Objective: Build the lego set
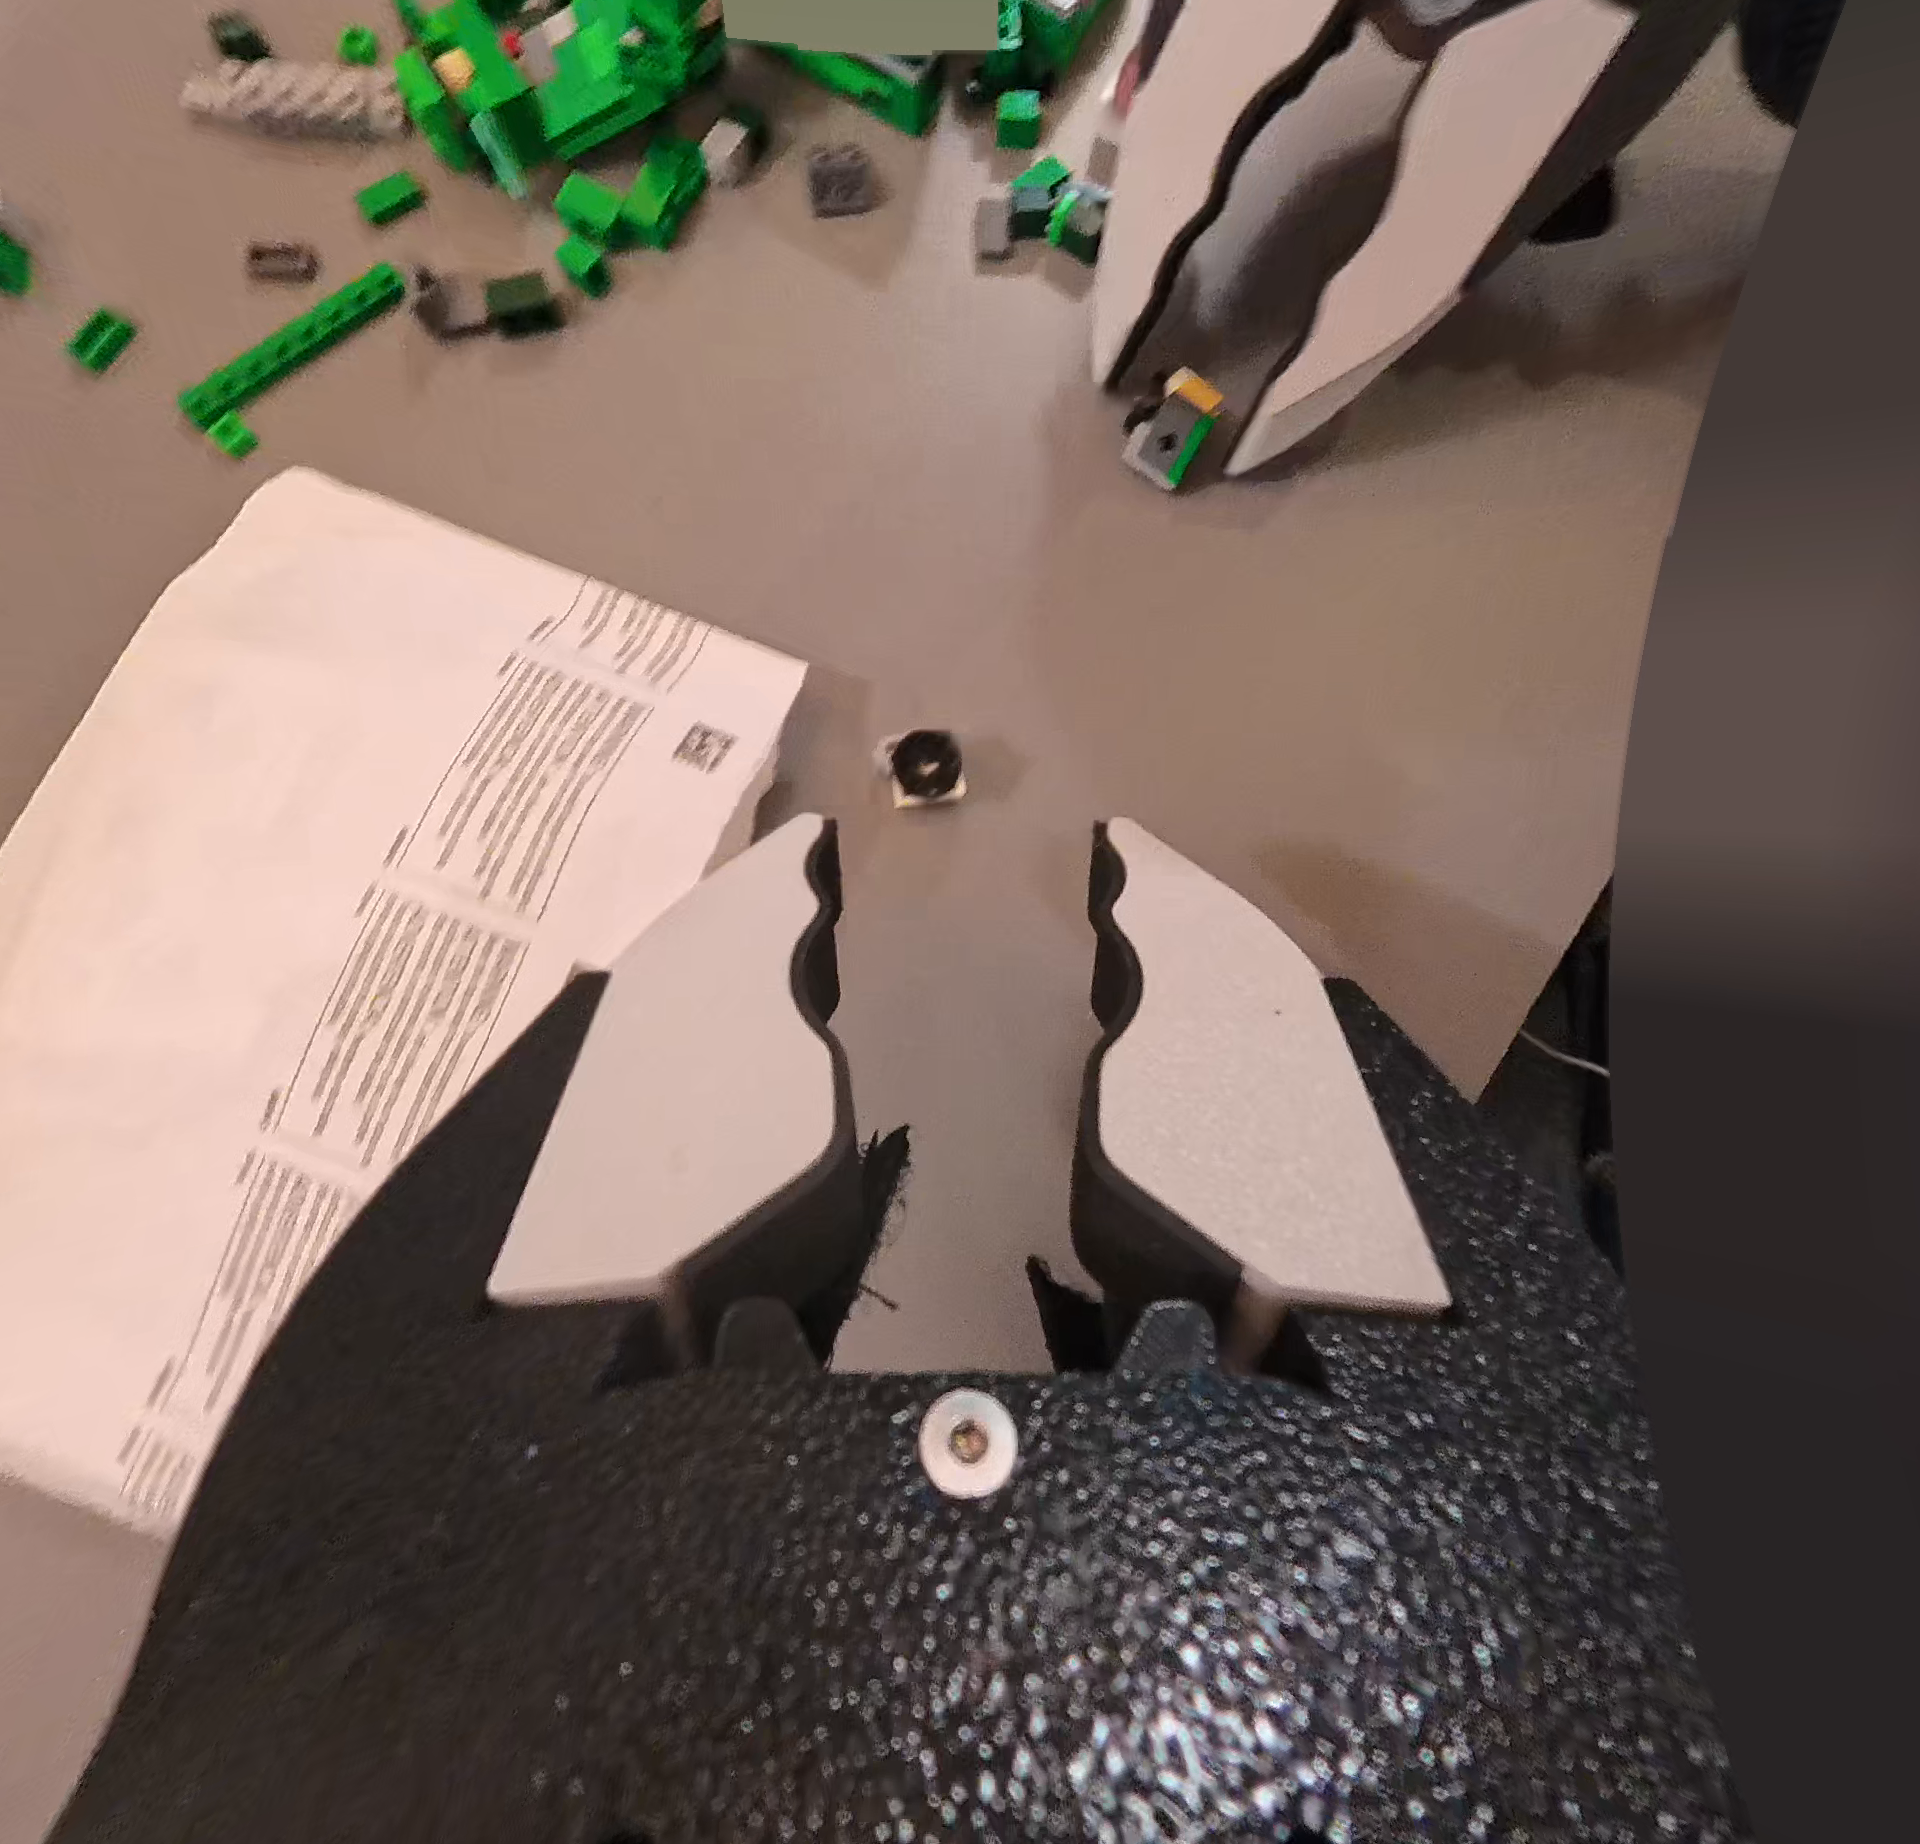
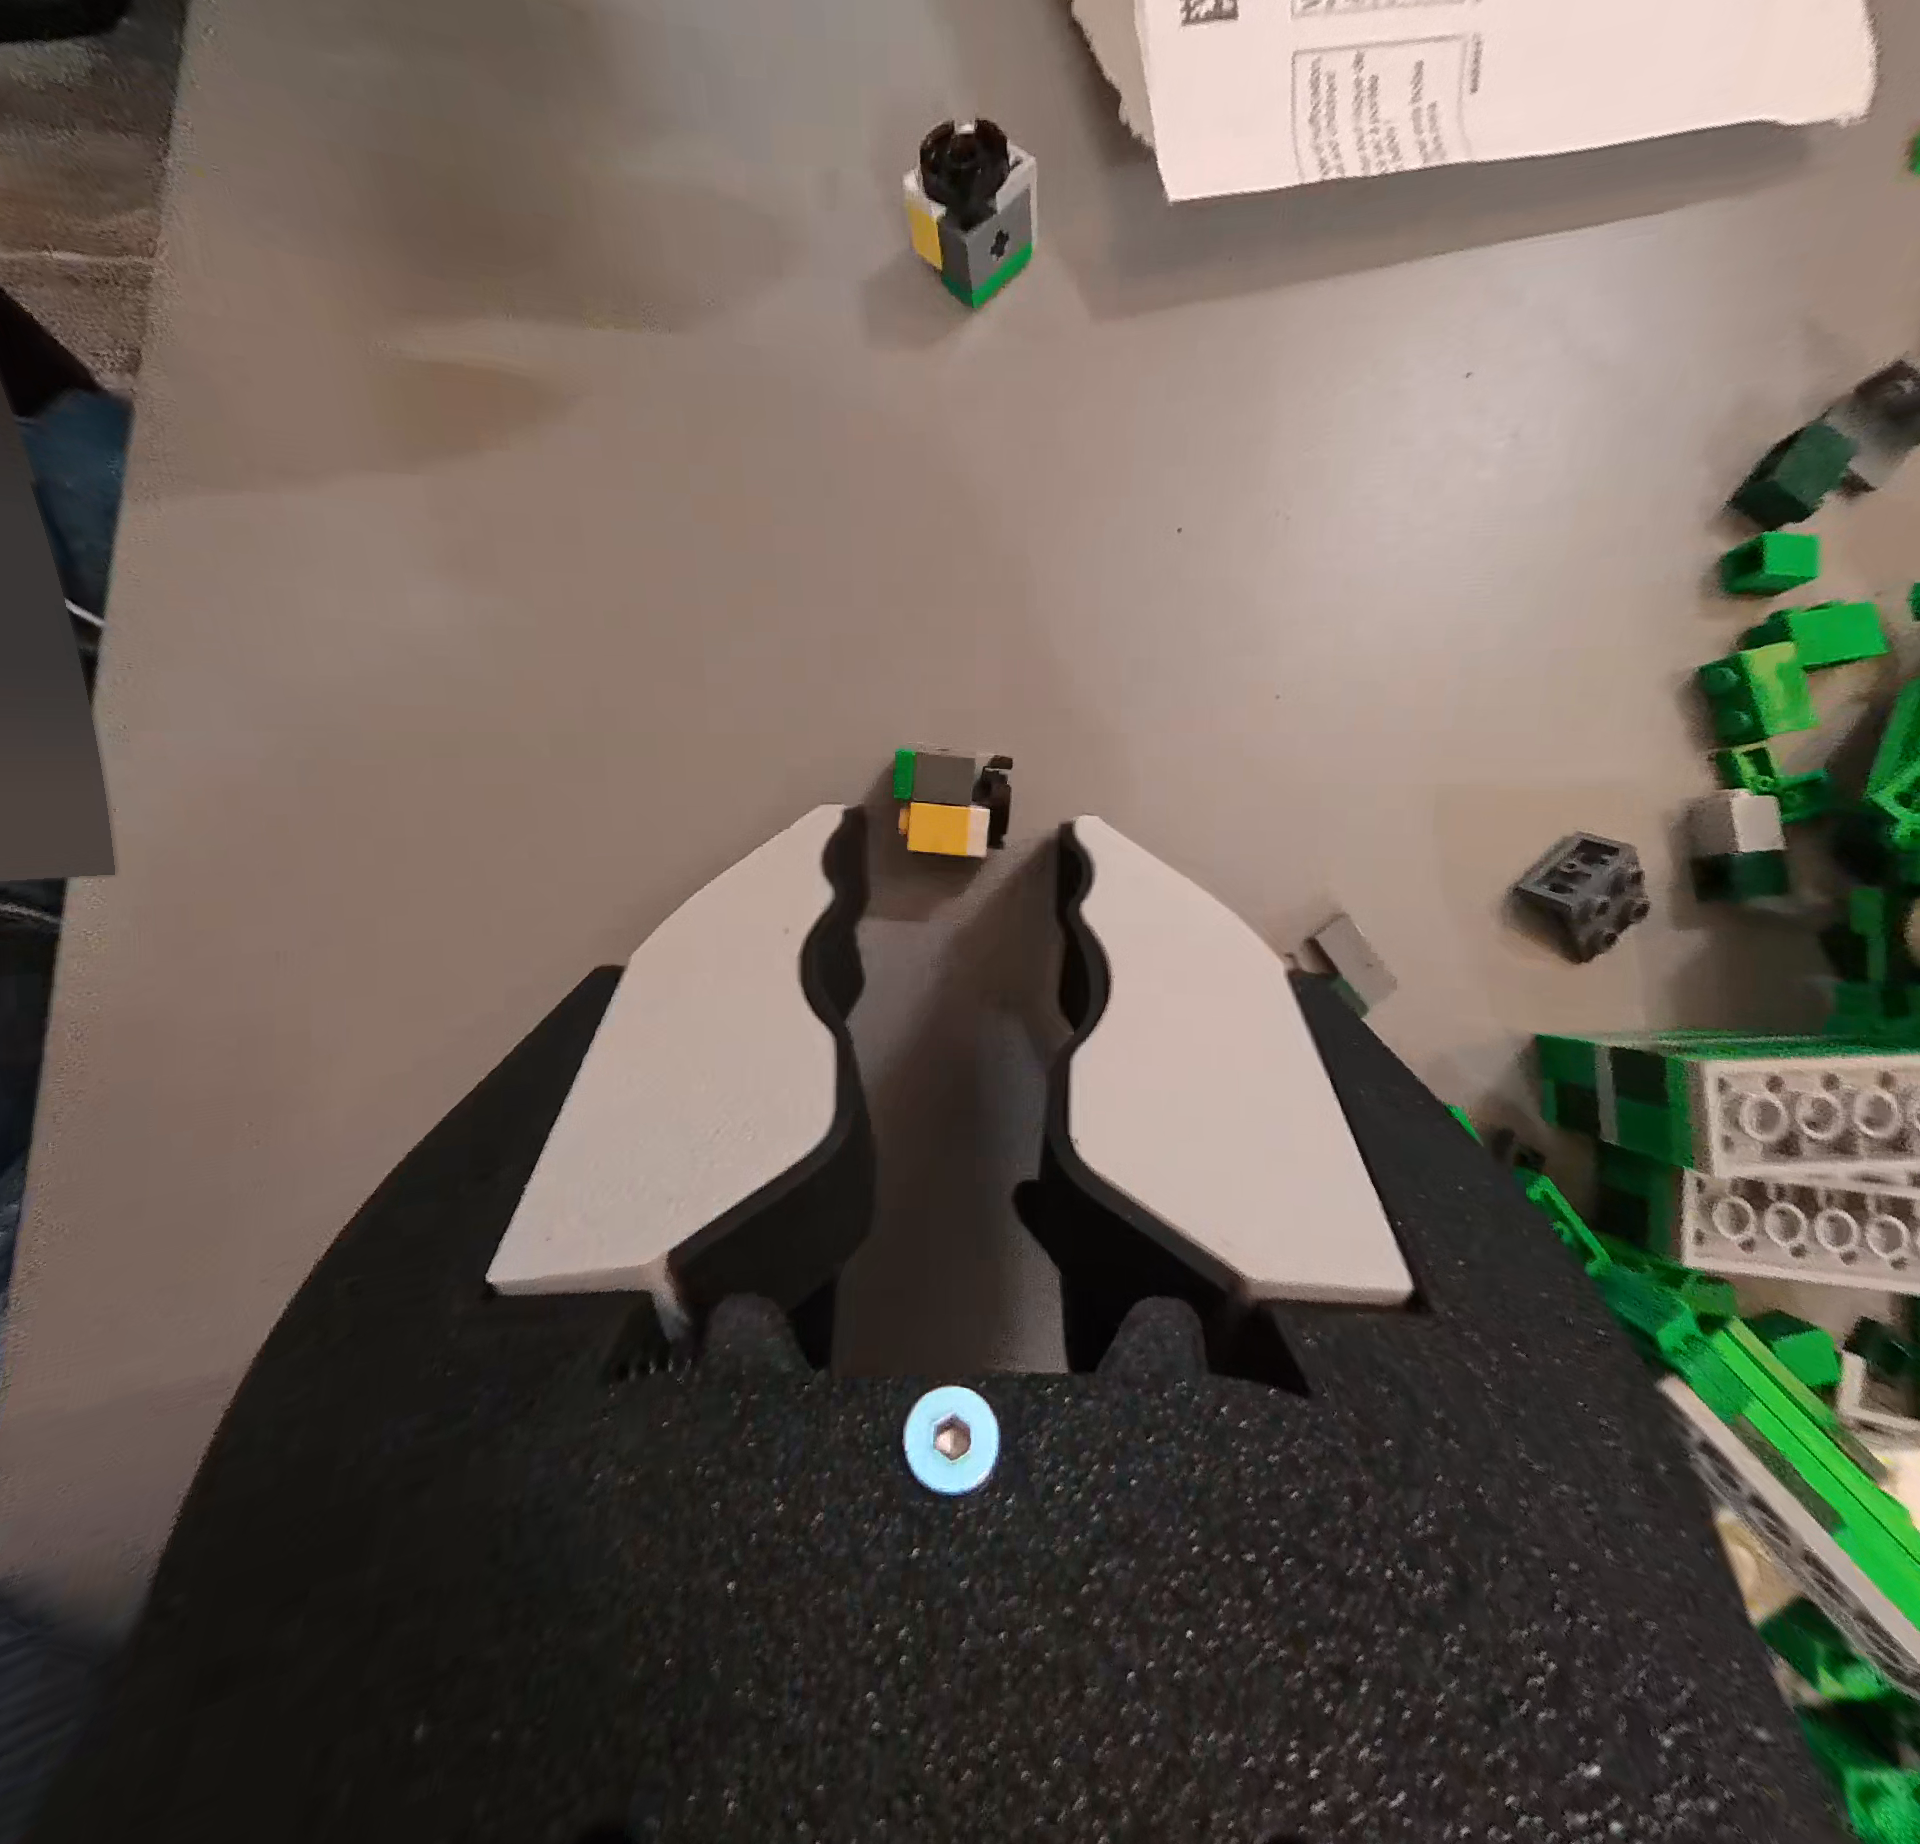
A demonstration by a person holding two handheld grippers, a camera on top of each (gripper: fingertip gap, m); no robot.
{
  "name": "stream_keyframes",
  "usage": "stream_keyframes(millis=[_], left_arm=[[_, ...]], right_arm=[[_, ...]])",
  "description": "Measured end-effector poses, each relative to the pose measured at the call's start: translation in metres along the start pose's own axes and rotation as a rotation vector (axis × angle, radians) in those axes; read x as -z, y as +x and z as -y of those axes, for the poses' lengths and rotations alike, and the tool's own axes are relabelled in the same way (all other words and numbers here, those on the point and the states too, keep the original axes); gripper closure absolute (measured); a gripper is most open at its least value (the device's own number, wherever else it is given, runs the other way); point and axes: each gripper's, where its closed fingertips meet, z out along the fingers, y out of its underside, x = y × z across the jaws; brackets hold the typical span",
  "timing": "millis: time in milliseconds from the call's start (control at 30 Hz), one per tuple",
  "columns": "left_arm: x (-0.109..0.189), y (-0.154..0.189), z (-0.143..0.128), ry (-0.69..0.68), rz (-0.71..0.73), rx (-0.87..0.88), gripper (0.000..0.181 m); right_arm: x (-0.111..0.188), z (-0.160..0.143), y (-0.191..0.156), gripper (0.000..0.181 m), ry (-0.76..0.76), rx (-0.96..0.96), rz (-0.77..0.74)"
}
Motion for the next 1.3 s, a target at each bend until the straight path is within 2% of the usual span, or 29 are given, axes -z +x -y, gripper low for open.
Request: stream_keyframes(millis=[33,67,233,400,500,633,733,1067,1300], left_arm=[[-0.004,0.004,0.003,0.012,-0.012,-0.021,0.135],[-0.008,0.008,0.007,0.024,-0.02,-0.04,0.135],[-0.032,0.023,0.026,0.109,-0.032,-0.149,0.135],[-0.053,0.036,0.026,0.122,-0.108,-0.107,0.133],[-0.051,0.03,0.031,0.187,-0.124,-0.029,0.129],[-0.037,0.015,0.046,0.34,-0.146,0.102,0.129],[-0.028,0.007,0.051,0.406,-0.166,0.169,0.129],[-0.024,0.002,0.054,0.458,-0.173,0.203,0.13],[-0.031,0.007,0.052,0.453,-0.177,0.156,0.137]], right_arm=[[-0.001,0.002,0.0,0.156,0.012,0.005,-0.001],[-0.001,0.004,0.001,0.162,0.022,0.011,-0.003],[-0.006,0.016,0.011,0.162,0.068,0.048,-0.08],[-0.015,0.037,0.026,0.162,0.125,0.13,-0.262],[-0.01,0.051,0.034,0.162,0.159,0.245,-0.429],[0.005,0.073,0.035,0.162,0.285,0.317,-0.56],[0.014,0.079,0.038,0.162,0.323,0.348,-0.642],[0.016,0.091,0.029,0.162,0.354,0.481,-0.735],[0.004,0.093,0.011,0.162,0.377,0.562,-0.627]])
